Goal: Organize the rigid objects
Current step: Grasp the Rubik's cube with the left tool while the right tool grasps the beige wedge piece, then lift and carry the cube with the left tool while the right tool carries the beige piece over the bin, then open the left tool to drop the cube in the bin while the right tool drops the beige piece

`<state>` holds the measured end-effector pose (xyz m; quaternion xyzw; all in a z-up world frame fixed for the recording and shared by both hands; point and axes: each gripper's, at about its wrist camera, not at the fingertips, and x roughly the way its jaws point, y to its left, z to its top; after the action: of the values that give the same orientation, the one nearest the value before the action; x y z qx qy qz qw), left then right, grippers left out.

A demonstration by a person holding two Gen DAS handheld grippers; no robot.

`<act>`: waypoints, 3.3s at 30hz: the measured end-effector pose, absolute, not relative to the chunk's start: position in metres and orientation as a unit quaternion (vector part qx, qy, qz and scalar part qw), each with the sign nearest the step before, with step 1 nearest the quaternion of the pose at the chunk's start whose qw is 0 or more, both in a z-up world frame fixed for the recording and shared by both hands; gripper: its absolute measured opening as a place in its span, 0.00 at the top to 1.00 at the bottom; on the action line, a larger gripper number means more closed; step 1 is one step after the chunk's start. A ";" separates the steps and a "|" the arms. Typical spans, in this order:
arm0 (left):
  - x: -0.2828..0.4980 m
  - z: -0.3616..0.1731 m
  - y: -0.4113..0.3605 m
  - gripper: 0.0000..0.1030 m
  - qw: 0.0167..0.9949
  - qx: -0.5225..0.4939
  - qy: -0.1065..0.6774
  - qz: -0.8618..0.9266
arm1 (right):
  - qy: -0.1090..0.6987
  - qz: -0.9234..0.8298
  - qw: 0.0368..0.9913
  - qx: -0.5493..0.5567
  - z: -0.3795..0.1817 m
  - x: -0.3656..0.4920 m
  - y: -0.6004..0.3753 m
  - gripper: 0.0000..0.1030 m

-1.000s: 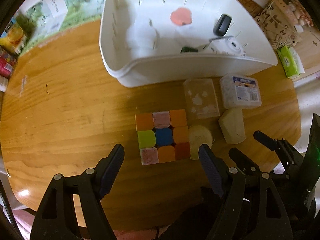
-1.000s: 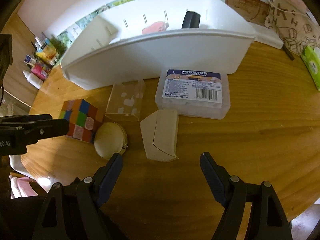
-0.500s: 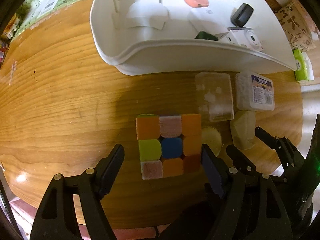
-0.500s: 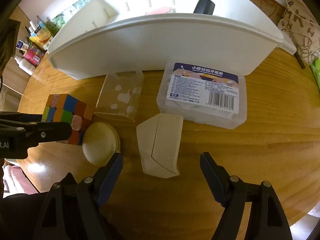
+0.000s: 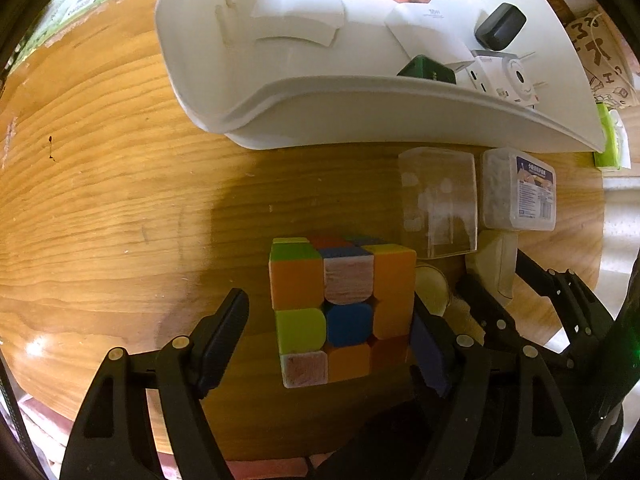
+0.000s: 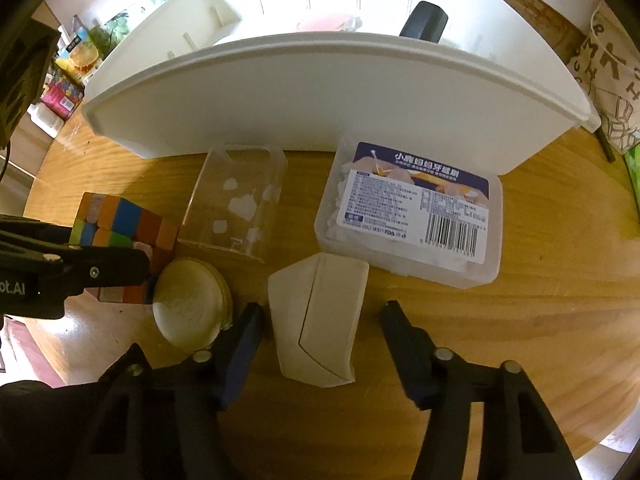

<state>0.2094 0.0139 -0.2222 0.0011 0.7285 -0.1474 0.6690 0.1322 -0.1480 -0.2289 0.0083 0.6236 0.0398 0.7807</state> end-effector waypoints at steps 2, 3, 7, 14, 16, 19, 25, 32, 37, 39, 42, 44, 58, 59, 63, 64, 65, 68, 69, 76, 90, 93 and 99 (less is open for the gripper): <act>0.209 -0.224 0.012 0.29 0.666 -0.009 0.730 -0.154 | 0.622 0.040 0.782 0.005 -0.228 0.134 -0.139 0.50; 0.209 -0.224 0.012 0.31 0.665 -0.011 0.730 -0.156 | 0.621 0.040 0.783 0.003 -0.227 0.135 -0.136 0.54; 0.211 -0.223 0.010 0.34 0.665 -0.015 0.729 -0.163 | 0.619 0.042 0.784 -0.002 -0.228 0.133 -0.126 0.57; 0.210 -0.224 0.019 0.35 0.663 -0.025 0.731 -0.159 | 0.620 0.050 0.783 -0.021 -0.228 0.126 -0.110 0.57; 0.205 -0.224 0.022 0.35 0.663 -0.026 0.731 -0.157 | 0.621 0.051 0.782 -0.022 -0.227 0.125 -0.106 0.57; 0.195 -0.224 0.028 0.35 0.662 -0.024 0.733 -0.154 | 0.622 0.052 0.781 -0.022 -0.225 0.120 -0.102 0.57; 0.175 -0.228 0.042 0.35 0.662 -0.027 0.734 -0.149 | 0.625 0.056 0.778 -0.026 -0.225 0.113 -0.088 0.57; 0.159 -0.228 0.059 0.35 0.664 -0.037 0.736 -0.129 | 0.619 0.067 0.782 -0.037 -0.219 0.106 -0.084 0.57; 0.155 -0.228 0.078 0.35 0.661 -0.053 0.741 -0.107 | 0.619 0.083 0.779 -0.048 -0.213 0.103 -0.082 0.57; 0.155 -0.229 0.085 0.35 0.662 -0.061 0.741 -0.097 | 0.618 0.093 0.779 -0.049 -0.209 0.094 -0.085 0.57; 0.153 -0.225 0.095 0.35 0.662 -0.078 0.741 -0.081 | 0.613 0.106 0.781 -0.048 -0.200 0.099 -0.086 0.57; 0.156 -0.221 0.095 0.35 0.665 -0.085 0.738 -0.071 | 0.609 0.117 0.783 -0.048 -0.194 0.101 -0.083 0.57; 0.175 -0.153 0.104 0.35 0.724 -0.107 0.681 -0.022 | 0.560 0.191 0.803 -0.078 -0.141 0.131 -0.084 0.57; 0.178 -0.146 0.103 0.35 0.729 -0.107 0.676 -0.019 | 0.557 0.193 0.804 -0.078 -0.139 0.132 -0.086 0.57; 0.200 -0.120 0.102 0.35 0.746 -0.108 0.657 -0.010 | 0.543 0.201 0.811 -0.080 -0.130 0.141 -0.096 0.57; 0.203 -0.113 0.106 0.35 0.749 -0.108 0.654 -0.010 | 0.539 0.203 0.814 -0.080 -0.127 0.144 -0.098 0.57; 0.206 -0.108 0.104 0.35 0.754 -0.108 0.648 -0.010 | 0.536 0.204 0.815 -0.079 -0.124 0.146 -0.103 0.57; 0.217 -0.101 0.094 0.35 0.769 -0.100 0.632 -0.015 | 0.527 0.206 0.821 -0.074 -0.121 0.156 -0.106 0.57; 0.220 -0.100 0.091 0.35 0.773 -0.096 0.626 -0.020 | 0.524 0.206 0.823 -0.072 -0.121 0.159 -0.108 0.57; 0.231 -0.093 0.064 0.35 0.807 -0.093 0.580 -0.057 | 0.495 0.197 0.845 -0.044 -0.115 0.173 -0.127 0.57; 0.243 -0.097 0.028 0.35 0.867 -0.129 0.467 -0.113 | 0.446 0.167 0.879 -0.002 -0.125 0.195 -0.171 0.58; 0.245 -0.101 0.025 0.35 0.875 -0.140 0.451 -0.111 | 0.448 0.158 0.880 0.011 -0.132 0.200 -0.179 0.58; 0.246 -0.102 0.019 0.36 0.882 -0.155 0.425 -0.131 | 0.454 0.145 0.879 0.028 -0.143 0.209 -0.191 0.57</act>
<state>0.2463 0.0186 -0.1023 -0.1549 0.4250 -0.1313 0.8821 0.2091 -0.1905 -0.1429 0.0277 0.4536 0.1451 0.8789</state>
